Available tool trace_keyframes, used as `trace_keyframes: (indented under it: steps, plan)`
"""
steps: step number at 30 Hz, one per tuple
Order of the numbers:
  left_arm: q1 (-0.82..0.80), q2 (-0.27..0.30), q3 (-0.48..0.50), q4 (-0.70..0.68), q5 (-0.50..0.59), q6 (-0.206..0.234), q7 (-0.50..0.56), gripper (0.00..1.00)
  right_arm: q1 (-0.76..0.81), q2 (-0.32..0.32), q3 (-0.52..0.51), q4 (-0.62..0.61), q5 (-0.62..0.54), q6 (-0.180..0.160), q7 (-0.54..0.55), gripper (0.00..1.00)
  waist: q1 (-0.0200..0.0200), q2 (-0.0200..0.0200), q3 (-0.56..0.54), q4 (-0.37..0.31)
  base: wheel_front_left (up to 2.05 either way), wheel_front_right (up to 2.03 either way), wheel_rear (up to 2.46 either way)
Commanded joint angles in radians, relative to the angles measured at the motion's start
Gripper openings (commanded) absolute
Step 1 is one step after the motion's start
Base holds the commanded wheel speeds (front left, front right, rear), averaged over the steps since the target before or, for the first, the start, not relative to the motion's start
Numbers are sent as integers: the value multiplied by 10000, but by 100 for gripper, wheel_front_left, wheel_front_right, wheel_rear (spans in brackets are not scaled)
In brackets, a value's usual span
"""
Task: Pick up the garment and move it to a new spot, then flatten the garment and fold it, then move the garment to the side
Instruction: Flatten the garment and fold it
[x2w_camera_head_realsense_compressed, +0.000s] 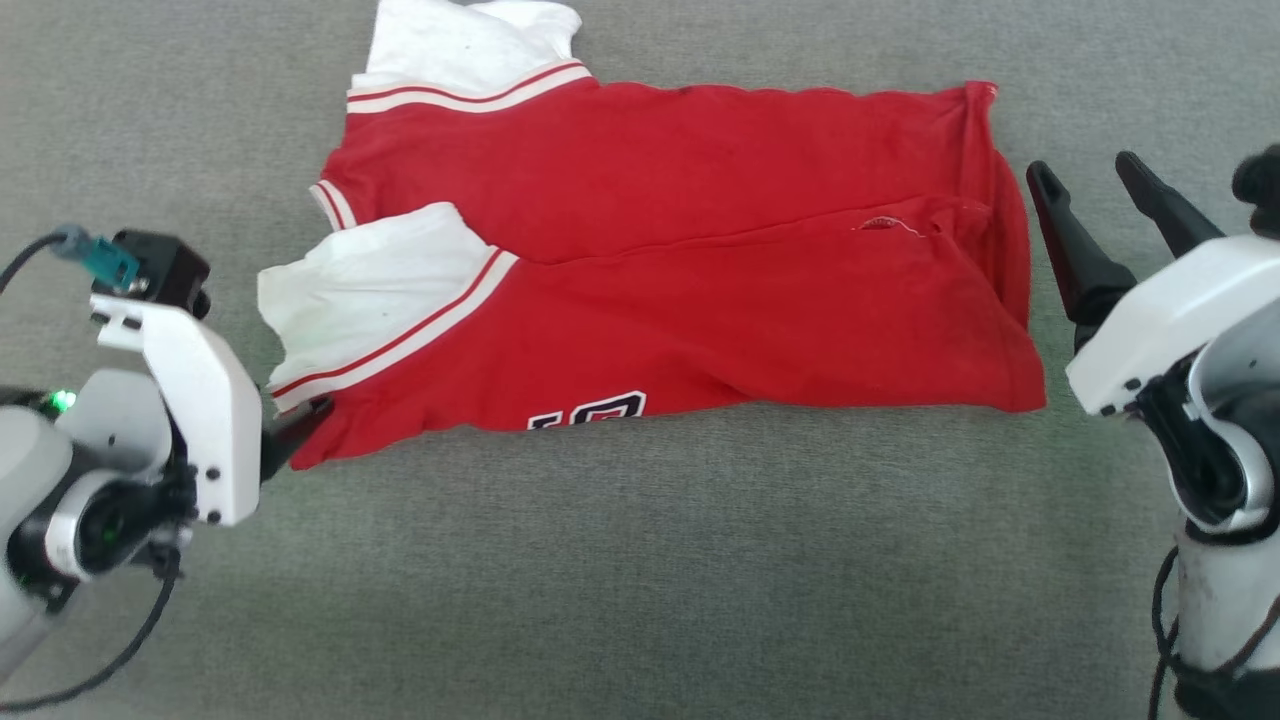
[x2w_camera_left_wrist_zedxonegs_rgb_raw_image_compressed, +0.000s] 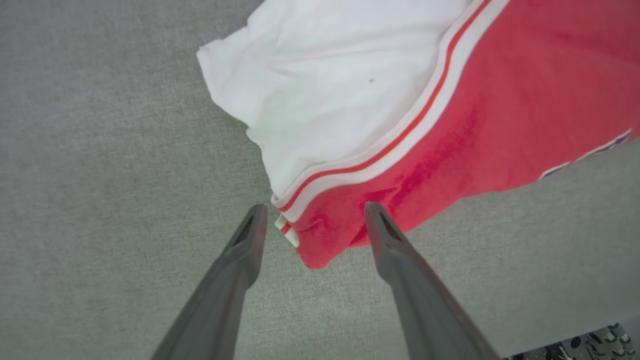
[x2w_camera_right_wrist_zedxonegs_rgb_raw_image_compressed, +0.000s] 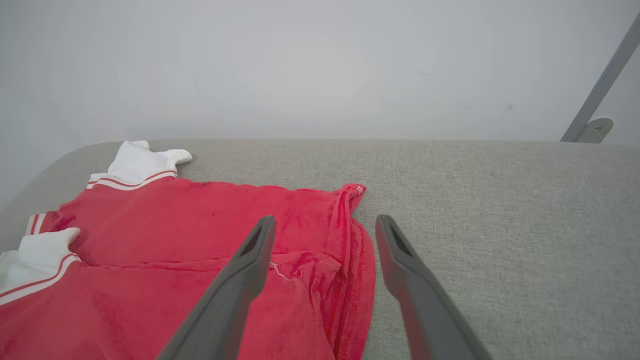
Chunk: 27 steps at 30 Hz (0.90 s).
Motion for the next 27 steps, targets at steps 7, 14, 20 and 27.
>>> trace_keyframes:
  steps: [7,14,20,27]
  plan:
    - [906,473,209,-747,-415,945,-446,100,770,509,-330,-711,-16,-8,311,100,0,0,103,-372,0,0,0]
    - [1101,-196,311,984,-527,594,-1199,100,1364,687,-341,-789,217,-6,861,100,0,0,189,-710,0,0,0]
    - [1211,-1183,-183,2817,-666,-72,-691,69,1727,695,-173,-565,423,-6,1936,100,0,0,154,-837,0,0,0]
    - [957,-1958,-477,3789,-538,-829,-420,0,1399,593,-106,37,251,-6,3499,100,0,0,114,-670,0,0,0]
